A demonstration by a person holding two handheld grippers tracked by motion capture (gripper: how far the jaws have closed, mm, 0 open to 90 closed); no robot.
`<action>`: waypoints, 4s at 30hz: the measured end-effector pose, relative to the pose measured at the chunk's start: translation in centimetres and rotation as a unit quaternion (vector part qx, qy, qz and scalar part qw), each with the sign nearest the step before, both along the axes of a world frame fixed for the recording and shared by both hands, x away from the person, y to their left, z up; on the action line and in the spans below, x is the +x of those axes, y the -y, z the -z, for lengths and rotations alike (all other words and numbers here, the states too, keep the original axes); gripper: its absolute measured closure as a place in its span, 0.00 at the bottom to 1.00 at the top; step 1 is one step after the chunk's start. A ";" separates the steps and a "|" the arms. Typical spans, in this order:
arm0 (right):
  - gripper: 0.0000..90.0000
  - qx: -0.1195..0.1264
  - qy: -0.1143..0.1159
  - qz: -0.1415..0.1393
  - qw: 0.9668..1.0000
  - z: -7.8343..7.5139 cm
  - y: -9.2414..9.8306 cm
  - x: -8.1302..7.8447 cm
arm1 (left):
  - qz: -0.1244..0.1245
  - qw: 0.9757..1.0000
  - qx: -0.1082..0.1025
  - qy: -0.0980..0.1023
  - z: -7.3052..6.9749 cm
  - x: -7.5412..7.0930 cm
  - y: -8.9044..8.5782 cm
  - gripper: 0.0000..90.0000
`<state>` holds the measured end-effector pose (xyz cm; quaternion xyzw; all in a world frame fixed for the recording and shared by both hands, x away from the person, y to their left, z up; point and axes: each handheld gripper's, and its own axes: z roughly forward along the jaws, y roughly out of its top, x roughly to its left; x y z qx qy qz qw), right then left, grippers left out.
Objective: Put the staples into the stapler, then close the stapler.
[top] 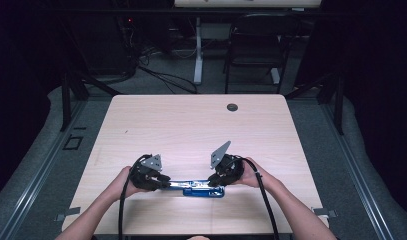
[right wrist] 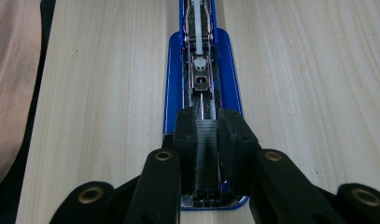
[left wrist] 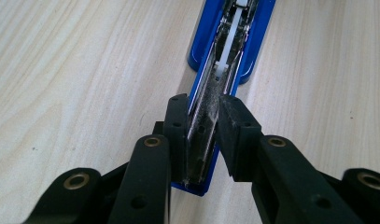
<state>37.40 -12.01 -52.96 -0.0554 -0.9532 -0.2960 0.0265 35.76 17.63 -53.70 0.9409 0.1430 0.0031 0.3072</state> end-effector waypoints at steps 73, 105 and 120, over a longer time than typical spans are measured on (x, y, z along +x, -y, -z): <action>1.00 0.018 0.005 0.103 0.995 -0.1 -4.2 -1.0 | 0.000 1.000 0.000 0.007 -0.1 -0.1 0.0 0.82; 1.00 0.036 -0.007 0.107 0.994 1.0 -6.5 -1.2 | -0.011 1.000 0.002 0.010 -0.4 0.0 -0.6 0.76; 1.00 0.040 -0.009 0.110 0.993 1.0 -6.4 -1.2 | -0.040 0.999 0.019 -0.024 0.4 0.5 -1.4 0.45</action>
